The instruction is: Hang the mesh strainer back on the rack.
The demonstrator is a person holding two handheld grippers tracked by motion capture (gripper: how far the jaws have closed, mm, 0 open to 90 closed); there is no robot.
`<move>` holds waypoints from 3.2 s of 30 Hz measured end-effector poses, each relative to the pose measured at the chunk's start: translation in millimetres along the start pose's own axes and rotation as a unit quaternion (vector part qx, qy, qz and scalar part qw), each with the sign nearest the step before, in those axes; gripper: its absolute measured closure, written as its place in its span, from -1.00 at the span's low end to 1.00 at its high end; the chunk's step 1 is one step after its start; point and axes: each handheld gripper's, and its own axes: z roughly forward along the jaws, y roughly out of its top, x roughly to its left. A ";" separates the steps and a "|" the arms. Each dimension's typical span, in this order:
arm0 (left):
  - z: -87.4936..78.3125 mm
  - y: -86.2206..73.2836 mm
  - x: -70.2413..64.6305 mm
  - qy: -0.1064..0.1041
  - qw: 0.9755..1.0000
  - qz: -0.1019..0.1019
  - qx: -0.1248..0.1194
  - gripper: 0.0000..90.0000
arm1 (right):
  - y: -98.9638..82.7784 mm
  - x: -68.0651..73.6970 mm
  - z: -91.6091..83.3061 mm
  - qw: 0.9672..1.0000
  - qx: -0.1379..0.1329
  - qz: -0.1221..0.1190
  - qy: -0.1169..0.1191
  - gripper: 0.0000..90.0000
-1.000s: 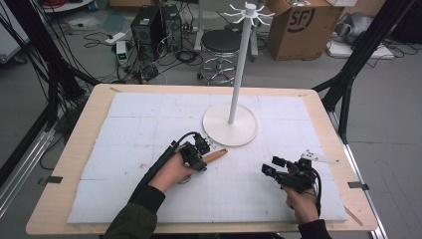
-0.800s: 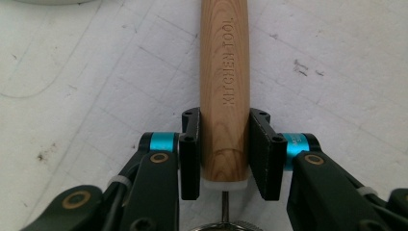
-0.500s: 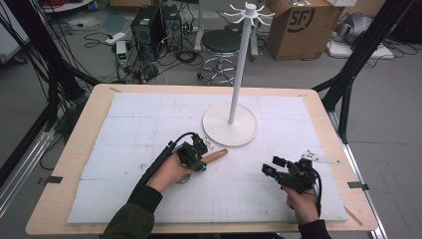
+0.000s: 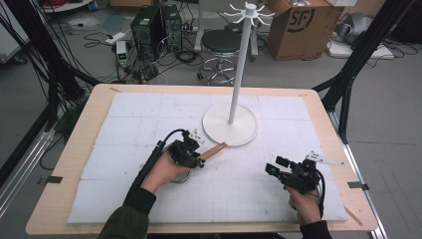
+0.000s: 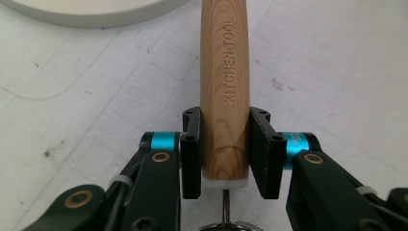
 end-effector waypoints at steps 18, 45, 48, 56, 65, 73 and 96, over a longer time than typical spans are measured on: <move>-57.0 2.5 15.6 -0.089 0.940 -0.106 -0.311 0.54 | -1.5 0.1 4.1 1.000 0.010 0.001 0.003 -0.54; -109.7 82.1 16.5 -0.047 0.845 -0.063 -0.529 0.53 | 0.0 -7.5 9.9 0.999 0.015 0.017 0.025 -0.55; -111.6 95.9 18.2 -0.046 0.842 -0.064 -0.534 0.53 | 1.0 -10.0 8.6 0.999 0.010 0.029 0.038 -0.56; -115.6 129.8 16.2 -0.036 0.841 -0.057 -0.537 0.53 | 3.6 -12.6 2.1 0.998 -0.005 0.040 0.048 -0.56; -111.8 138.6 22.3 -0.034 0.842 -0.067 -0.535 0.53 | 3.1 -13.7 3.5 0.998 0.004 0.039 0.052 -0.56; -110.6 148.5 21.8 -0.032 0.851 -0.058 -0.521 0.53 | 3.1 -15.6 3.0 0.998 0.001 0.038 0.047 -0.56; -92.4 155.8 30.7 -0.014 0.862 -0.059 -0.503 0.52 | 2.6 -18.3 1.8 0.998 -0.003 0.040 0.047 -0.56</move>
